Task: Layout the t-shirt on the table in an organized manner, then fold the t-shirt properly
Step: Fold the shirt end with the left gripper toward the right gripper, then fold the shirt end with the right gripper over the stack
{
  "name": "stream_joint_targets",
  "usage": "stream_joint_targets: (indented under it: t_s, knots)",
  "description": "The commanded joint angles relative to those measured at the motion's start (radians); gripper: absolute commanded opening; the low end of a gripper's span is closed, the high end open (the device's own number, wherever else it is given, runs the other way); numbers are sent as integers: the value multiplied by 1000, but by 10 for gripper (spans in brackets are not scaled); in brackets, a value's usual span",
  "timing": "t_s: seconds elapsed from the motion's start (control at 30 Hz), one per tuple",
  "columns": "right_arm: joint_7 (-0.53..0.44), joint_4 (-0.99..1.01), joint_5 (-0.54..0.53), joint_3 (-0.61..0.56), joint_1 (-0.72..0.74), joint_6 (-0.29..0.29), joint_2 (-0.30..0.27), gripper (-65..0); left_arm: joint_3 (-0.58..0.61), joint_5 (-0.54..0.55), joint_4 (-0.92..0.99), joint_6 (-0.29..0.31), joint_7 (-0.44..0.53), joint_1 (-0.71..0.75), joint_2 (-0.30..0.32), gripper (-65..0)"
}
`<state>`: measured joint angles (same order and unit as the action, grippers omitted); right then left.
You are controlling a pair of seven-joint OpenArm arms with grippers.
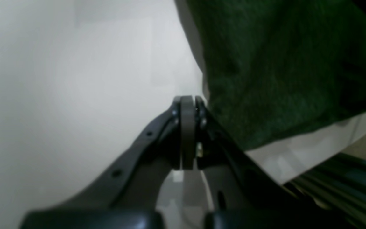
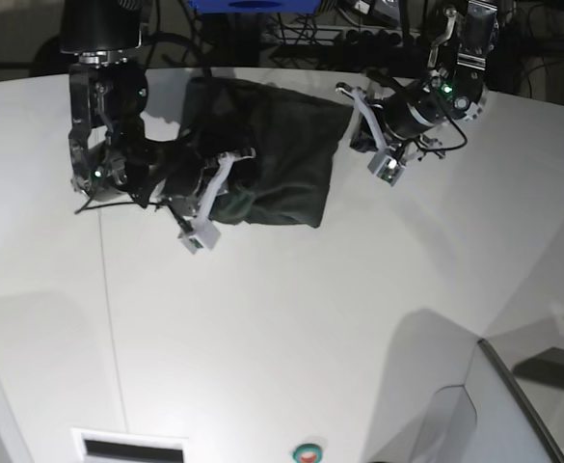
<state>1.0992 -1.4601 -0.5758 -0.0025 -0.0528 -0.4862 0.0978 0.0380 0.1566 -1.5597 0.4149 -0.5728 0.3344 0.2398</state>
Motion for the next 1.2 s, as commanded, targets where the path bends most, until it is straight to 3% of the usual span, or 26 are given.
stream_joint_targets:
  t_s: [0.0,0.13,0.27,0.4,0.5,0.63,0.77,1.03,1.17]
  knots:
    - [-15,-3,-23,-6,14,1,4,-639,-5,5,-37,3,15,13,26,-650]
    - [-15,12,-23,-6,21,1,4,-635,-42,-71,-135,0,15,105,79,-650]
    - [-15,12,-23,-7,23,1,3,-630,-217,-188,-203,0,14,214,76,-650]
    - [-9,8,-23,-9,26,1,3,-530,-341,-329,-212,0,-59,265,76,-650]
    - [-14,6,-23,-63,26,1,0,-441,-407,-397,-209,0,-59,289,74,-650]
    - [-15,-1,-23,-130,29,1,0,-345,-450,-391,-210,2,-60,295,74,-650]
    - [-15,-26,-22,-176,38,1,-2,-299,-450,-391,-210,2,-62,295,72,-650]
    - [-14,-17,-20,-233,69,2,4,-294,-450,-391,-210,2,-63,288,72,-650]
    - [-14,-15,-22,-307,90,77,0,-291,-450,-395,-209,2,-63,288,72,-650]
